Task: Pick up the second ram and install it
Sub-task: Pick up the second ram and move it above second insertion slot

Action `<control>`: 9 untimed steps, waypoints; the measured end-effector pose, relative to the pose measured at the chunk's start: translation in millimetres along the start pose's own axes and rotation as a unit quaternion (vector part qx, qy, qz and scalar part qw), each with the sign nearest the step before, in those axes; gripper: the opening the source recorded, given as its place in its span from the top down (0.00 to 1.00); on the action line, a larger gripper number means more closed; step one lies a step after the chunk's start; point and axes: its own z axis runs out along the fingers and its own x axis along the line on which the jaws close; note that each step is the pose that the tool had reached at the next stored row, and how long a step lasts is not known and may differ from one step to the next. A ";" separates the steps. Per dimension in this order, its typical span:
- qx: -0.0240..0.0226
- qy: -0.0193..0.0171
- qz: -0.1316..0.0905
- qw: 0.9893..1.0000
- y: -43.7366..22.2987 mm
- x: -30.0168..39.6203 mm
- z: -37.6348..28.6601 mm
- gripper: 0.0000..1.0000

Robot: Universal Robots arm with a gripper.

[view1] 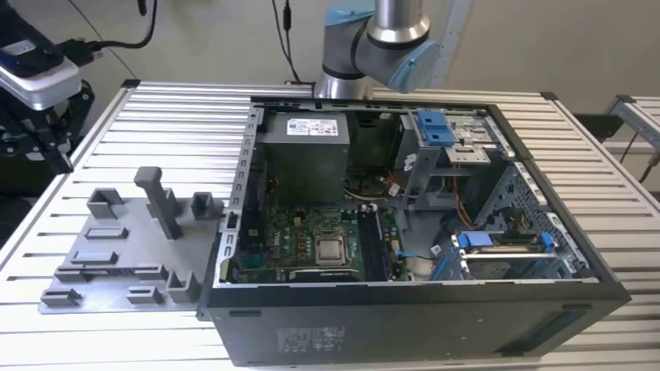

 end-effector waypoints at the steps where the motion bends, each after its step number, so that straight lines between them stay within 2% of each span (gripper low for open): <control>1: 0.000 0.000 -0.005 1.000 0.1 0.1 0.0 0.89; 9: 0.000 0.002 -0.040 0.999 0.4 0.5 0.1 0.89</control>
